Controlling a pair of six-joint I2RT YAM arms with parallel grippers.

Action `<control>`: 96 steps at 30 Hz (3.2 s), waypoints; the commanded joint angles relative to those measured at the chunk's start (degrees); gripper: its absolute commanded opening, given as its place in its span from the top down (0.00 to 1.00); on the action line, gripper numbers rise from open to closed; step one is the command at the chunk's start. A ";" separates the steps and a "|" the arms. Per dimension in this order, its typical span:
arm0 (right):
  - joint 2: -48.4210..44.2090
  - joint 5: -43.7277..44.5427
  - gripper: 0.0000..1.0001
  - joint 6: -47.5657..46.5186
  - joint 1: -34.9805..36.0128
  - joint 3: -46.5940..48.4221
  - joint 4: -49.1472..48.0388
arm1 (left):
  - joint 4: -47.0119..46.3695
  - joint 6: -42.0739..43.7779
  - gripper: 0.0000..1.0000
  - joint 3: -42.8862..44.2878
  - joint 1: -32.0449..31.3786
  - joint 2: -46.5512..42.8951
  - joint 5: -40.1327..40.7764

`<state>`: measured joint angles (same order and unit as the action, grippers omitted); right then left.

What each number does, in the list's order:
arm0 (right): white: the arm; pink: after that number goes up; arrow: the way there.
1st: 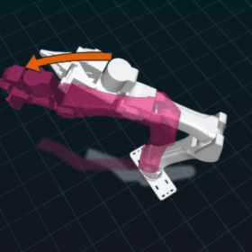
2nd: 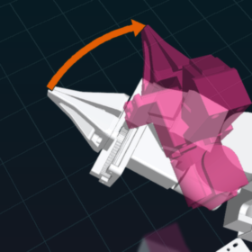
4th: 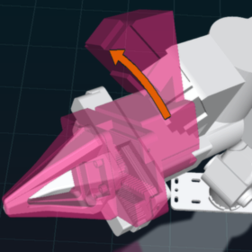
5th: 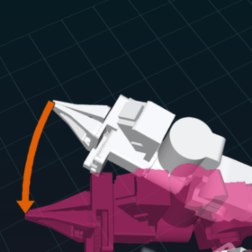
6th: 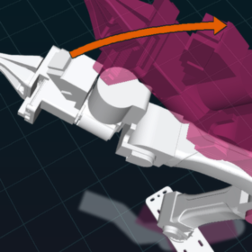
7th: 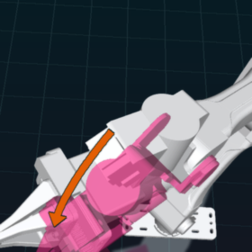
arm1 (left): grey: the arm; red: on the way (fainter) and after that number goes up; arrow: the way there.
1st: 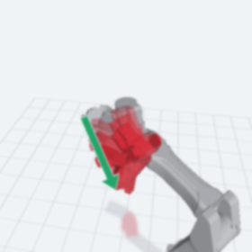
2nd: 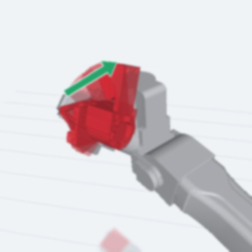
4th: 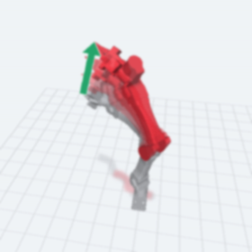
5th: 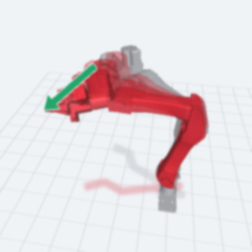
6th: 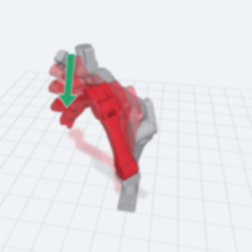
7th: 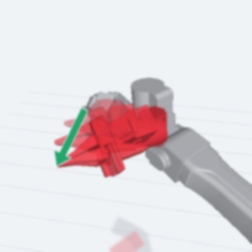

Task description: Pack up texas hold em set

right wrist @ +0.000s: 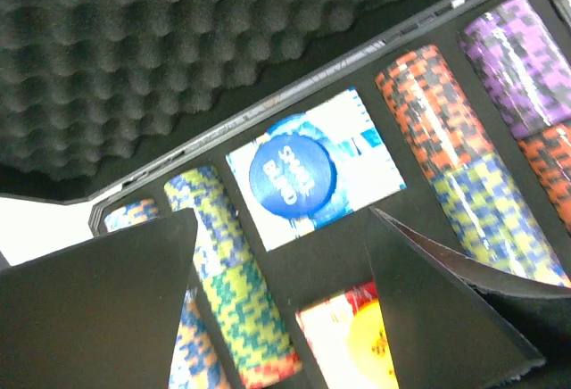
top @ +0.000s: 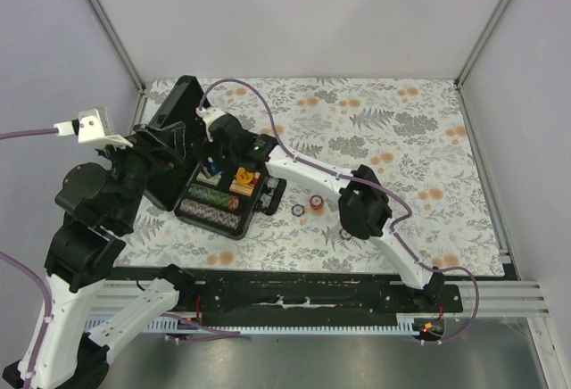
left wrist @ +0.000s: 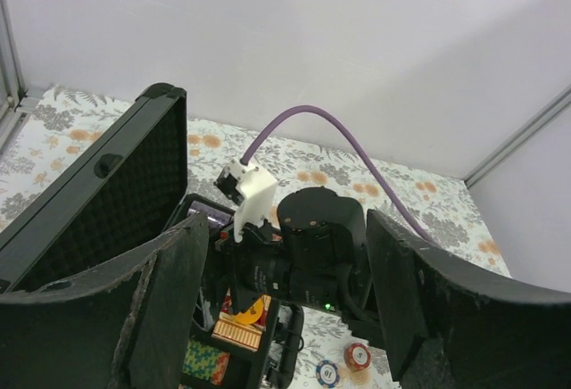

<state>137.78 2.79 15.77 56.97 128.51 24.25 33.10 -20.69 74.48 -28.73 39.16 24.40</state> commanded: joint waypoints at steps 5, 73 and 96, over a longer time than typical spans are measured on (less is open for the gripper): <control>-18.84 2.66 0.17 6.55 -5.98 -11.33 7.12 | -0.85 0.91 0.22 2.16 -0.10 1.80 -6.64; -47.09 2.92 0.19 10.07 -18.56 -59.88 19.17 | -6.47 1.35 0.03 -14.63 -12.05 20.17 -23.10; -28.62 1.87 0.33 5.15 -14.61 -49.67 16.79 | -10.07 -0.85 0.04 -15.94 -12.05 17.62 -17.38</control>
<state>108.84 4.27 22.39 41.95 78.32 41.30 26.74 -20.64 57.82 -40.64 59.00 4.69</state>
